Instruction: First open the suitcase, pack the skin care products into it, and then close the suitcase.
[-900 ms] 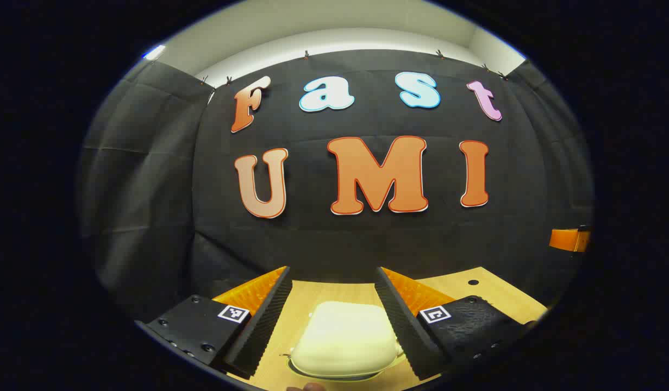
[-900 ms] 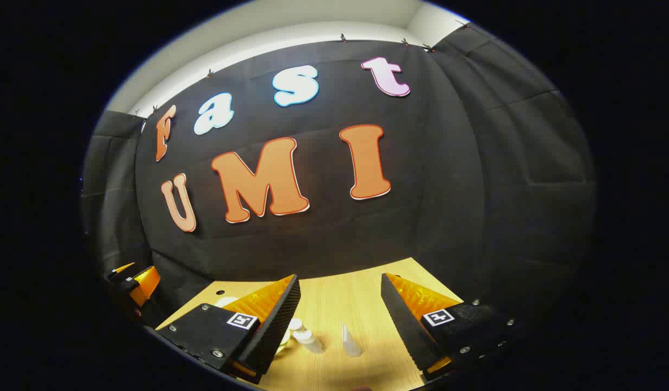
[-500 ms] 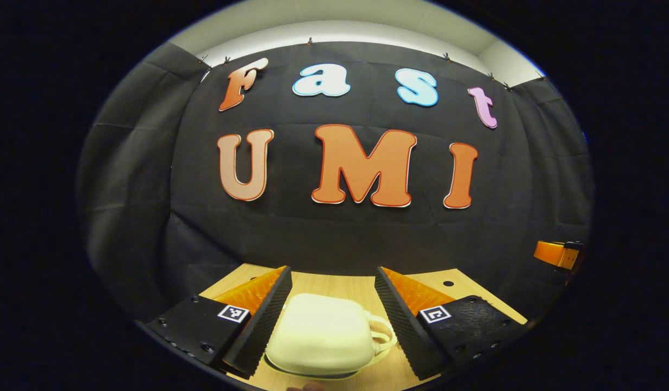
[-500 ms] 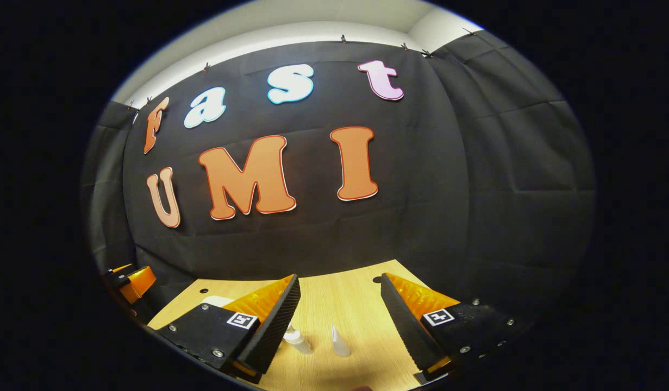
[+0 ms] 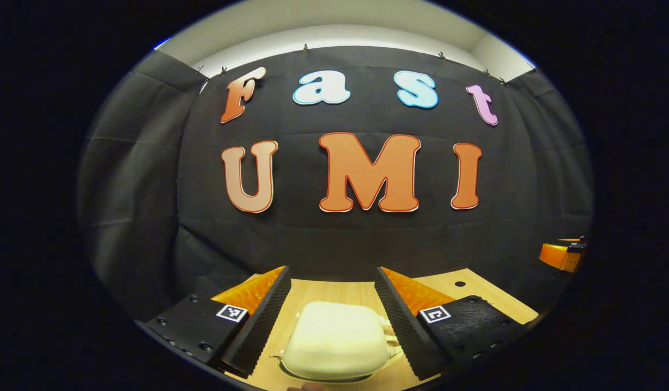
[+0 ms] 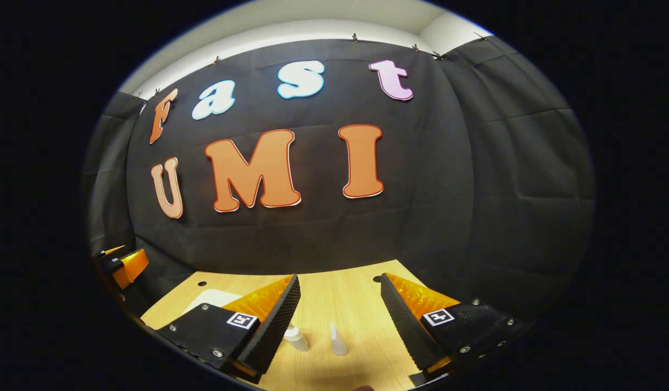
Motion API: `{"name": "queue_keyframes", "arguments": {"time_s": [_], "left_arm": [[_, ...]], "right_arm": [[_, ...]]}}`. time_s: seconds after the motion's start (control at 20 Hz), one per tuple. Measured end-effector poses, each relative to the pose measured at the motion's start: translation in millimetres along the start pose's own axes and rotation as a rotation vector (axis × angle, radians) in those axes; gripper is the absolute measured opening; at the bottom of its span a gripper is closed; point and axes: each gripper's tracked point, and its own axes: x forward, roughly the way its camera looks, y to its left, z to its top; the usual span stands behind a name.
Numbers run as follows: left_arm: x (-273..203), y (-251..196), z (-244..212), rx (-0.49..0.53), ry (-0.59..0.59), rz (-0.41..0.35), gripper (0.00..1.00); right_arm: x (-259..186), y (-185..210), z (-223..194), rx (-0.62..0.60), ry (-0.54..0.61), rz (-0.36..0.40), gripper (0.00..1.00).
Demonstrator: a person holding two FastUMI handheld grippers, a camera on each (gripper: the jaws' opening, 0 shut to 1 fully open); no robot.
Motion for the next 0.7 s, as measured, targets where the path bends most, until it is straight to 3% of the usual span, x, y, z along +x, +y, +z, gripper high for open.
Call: {"name": "queue_keyframes", "arguments": {"time_s": [0.35,0.45,0.5,0.6,0.7], "left_arm": [[3,-23,2,0.051,-0.010,-0.029,0.99],[3,-30,-1,0.072,-0.001,-0.041,0.99],[2,-33,-2,0.090,0.001,-0.045,0.98],[2,-38,-3,0.145,-0.004,-0.049,0.98],[3,-47,-7,0.216,-0.008,-0.057,1.00]], "right_arm": [[-2,-22,-4,0.006,0.012,-0.030,0.95],[-1,-25,-7,0.007,0.018,-0.033,1.00],[-1,-27,-8,0.005,0.022,-0.034,0.95],[-3,-28,-10,0.005,0.028,-0.038,1.00],[-2,-33,-12,0.008,0.033,-0.046,0.95]]}}
